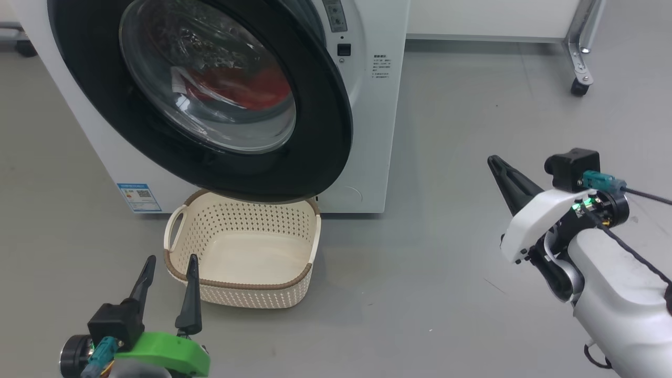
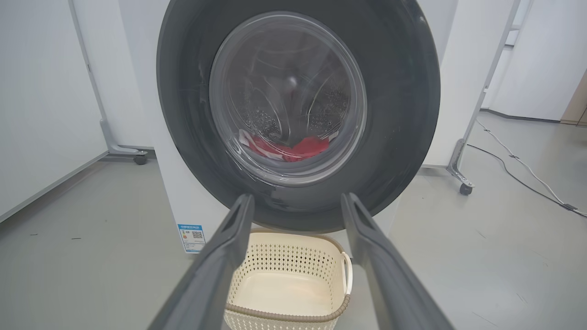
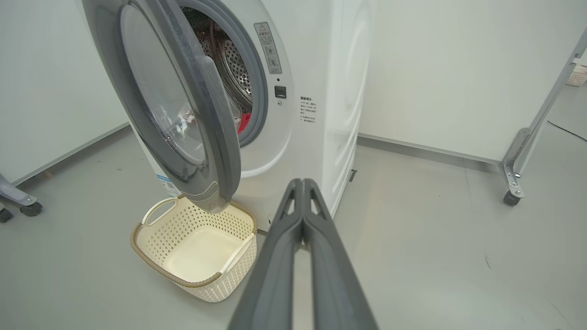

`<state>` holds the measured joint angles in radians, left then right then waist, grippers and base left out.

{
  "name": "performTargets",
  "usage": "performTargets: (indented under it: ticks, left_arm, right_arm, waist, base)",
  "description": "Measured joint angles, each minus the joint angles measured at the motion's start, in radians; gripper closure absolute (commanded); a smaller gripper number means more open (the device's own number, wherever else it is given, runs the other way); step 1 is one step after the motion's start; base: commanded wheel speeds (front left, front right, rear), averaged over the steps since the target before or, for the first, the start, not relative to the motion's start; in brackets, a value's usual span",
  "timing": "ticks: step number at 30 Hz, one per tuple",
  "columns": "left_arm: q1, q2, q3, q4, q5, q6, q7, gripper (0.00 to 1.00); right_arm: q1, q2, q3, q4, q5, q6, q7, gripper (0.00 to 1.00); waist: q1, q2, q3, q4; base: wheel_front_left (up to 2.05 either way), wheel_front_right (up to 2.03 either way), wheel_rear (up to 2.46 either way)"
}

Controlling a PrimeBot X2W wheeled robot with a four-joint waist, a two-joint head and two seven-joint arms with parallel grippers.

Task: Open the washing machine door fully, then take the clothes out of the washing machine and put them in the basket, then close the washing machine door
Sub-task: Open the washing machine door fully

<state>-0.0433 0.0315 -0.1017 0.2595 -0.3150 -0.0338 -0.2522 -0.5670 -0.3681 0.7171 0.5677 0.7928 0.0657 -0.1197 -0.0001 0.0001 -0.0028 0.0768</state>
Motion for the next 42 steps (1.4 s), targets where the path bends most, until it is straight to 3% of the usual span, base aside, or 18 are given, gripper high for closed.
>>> performTargets:
  ticks: [6, 7, 8, 9, 10, 13, 22, 42]
  left_arm:
    - [0.026, 0.002, 0.007, -0.019, 0.0, 0.006, 0.0, 0.0]
    - [0.026, 0.002, 0.007, -0.019, 0.0, 0.006, 0.0, 0.0]
    - [0.032, 0.002, 0.008, -0.024, 0.001, 0.006, 0.0, 0.0]
    - [0.035, 0.002, 0.009, -0.026, 0.001, 0.007, 0.0, 0.0]
    - [0.038, 0.002, 0.009, -0.027, 0.001, 0.007, 0.0, 0.0]
    - [0.043, 0.002, 0.012, -0.032, 0.001, 0.007, 0.0, 0.0]
    - [0.06, 0.002, 0.013, -0.034, 0.001, 0.007, 0.0, 0.0]
    - [0.065, 0.002, 0.005, -0.035, 0.001, 0.007, 0.0, 0.0]
  right_arm:
    - [0.091, 0.003, -0.023, -0.042, -0.003, -0.078, -0.09, 1.0]
    - [0.091, 0.003, -0.023, -0.042, -0.003, -0.078, -0.09, 1.0]
    - [0.121, 0.004, -0.043, -0.057, -0.003, -0.105, -0.121, 0.87]
    - [0.134, 0.004, -0.057, -0.066, -0.003, -0.122, -0.129, 0.54]
    - [0.144, 0.004, -0.071, -0.076, -0.003, -0.135, -0.134, 0.0]
    - [0.172, 0.01, -0.101, -0.104, 0.0, -0.165, -0.134, 0.0]
    - [0.29, 0.028, -0.128, -0.149, -0.008, -0.174, -0.133, 0.0]
    - [0.393, 0.043, -0.23, -0.301, -0.115, -0.184, -0.133, 0.0]
  waist:
    - [0.0, 0.0, -0.022, -0.031]
    - [0.0, 0.0, -0.022, -0.031]
    - [0.0, 0.0, -0.027, -0.036]
    - [0.0, 0.0, -0.028, -0.038]
    - [0.0, 0.0, -0.029, -0.039]
    - [0.0, 0.0, -0.031, -0.042]
    - [0.0, 0.0, -0.035, -0.046]
    - [0.0, 0.0, -0.044, -0.051]
  base:
    - [0.0, 0.0, 0.0]
    - [0.0, 0.0, 0.0]
    - [0.0, 0.0, 0.0]
    - [0.0, 0.0, 0.0]
    - [0.0, 0.0, 0.0]
    - [0.0, 0.0, 0.0]
    - [0.0, 0.0, 0.0]
    - [0.0, 0.0, 0.0]
